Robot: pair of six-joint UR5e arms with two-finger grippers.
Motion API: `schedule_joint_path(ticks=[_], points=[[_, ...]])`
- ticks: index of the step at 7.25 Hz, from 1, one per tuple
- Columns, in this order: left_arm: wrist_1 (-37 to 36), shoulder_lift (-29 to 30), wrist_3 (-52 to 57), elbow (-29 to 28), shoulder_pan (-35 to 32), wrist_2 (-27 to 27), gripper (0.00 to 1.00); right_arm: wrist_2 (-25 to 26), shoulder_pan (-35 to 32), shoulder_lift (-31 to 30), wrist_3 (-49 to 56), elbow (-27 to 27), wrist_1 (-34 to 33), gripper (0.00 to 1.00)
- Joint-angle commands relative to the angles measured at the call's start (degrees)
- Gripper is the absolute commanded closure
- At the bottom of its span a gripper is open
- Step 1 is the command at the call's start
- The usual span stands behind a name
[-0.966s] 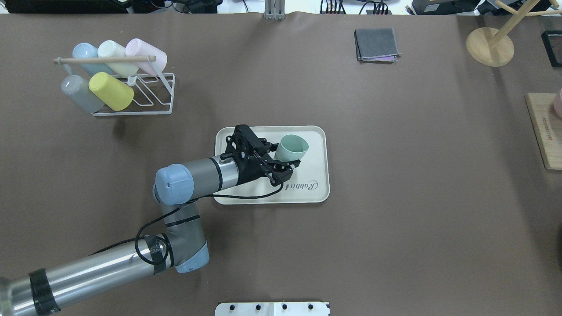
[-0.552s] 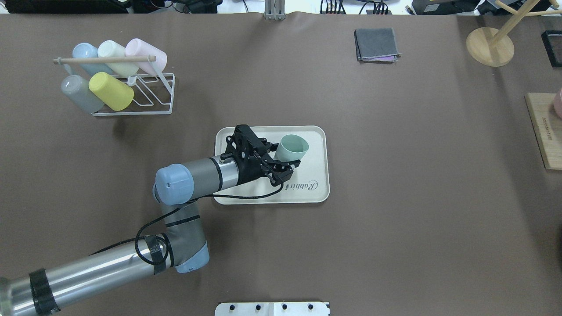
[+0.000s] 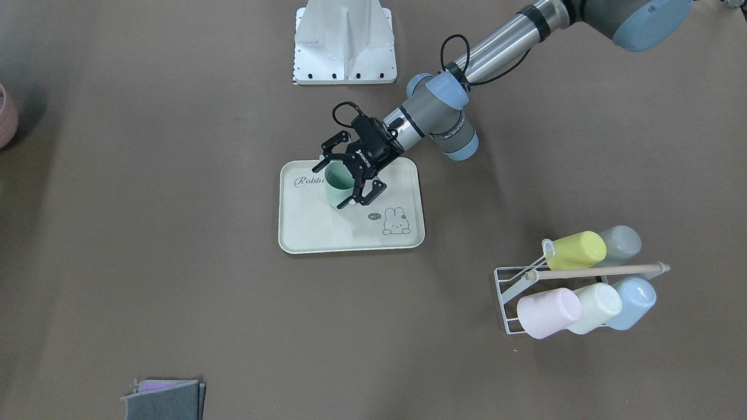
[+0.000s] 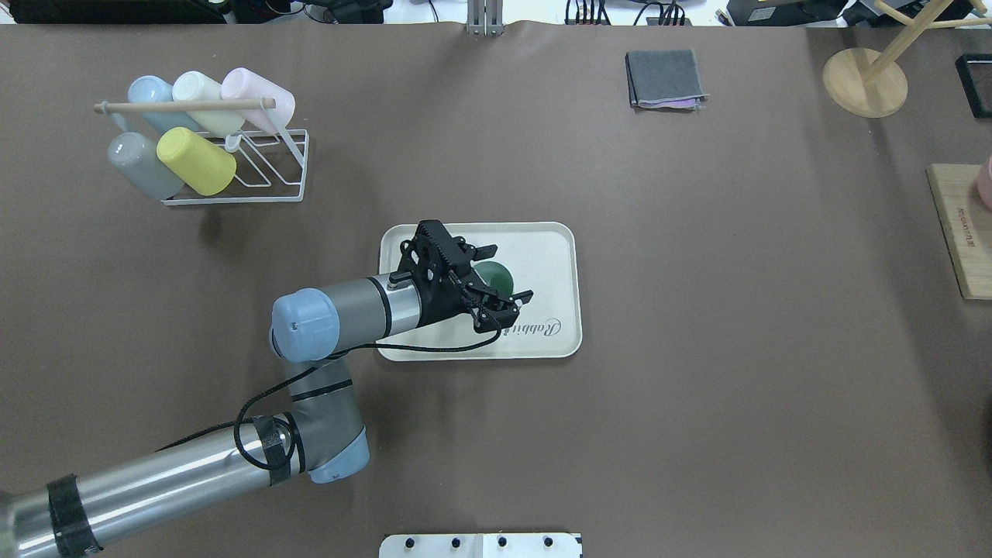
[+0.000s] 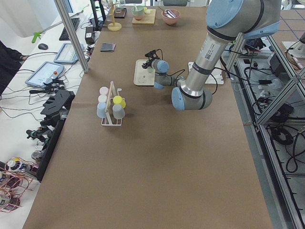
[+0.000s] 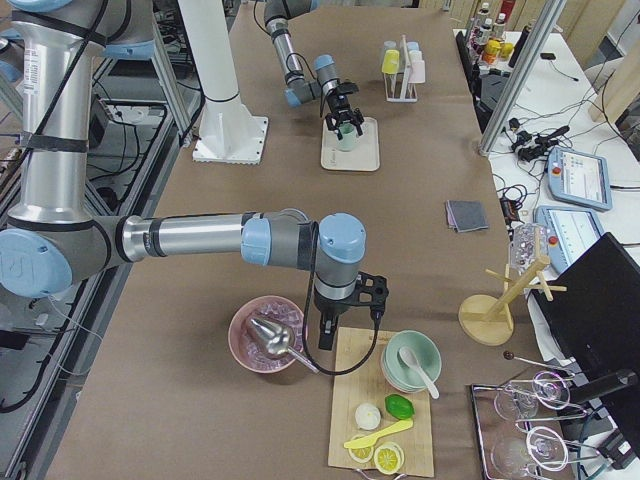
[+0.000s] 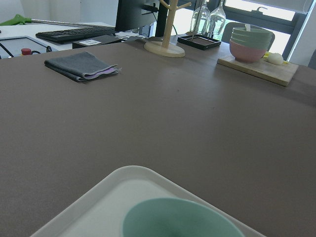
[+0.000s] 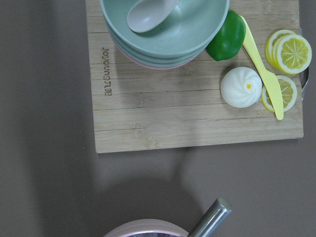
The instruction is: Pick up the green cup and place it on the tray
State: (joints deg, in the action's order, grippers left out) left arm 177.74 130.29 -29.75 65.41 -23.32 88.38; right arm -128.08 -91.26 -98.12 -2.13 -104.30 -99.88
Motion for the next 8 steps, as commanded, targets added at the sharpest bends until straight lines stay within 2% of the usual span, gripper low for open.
schedule_joint_path(ticks=[1,5,8], points=[[0.1,-2.4,0.0,2.6,-0.3,0.6,0.01,-0.1,0.0,0.0,-0.1,0.3,0.0,0.0],[0.0,-3.7,0.0,6.9,-0.6,0.5,0.01,-0.1,0.0,0.4,0.0,0.6,0.3,0.0],[-0.2,-3.3,0.0,8.6,-3.9,0.1,0.01,-0.1,0.0,0.4,-0.1,0.8,0.4,0.0]])
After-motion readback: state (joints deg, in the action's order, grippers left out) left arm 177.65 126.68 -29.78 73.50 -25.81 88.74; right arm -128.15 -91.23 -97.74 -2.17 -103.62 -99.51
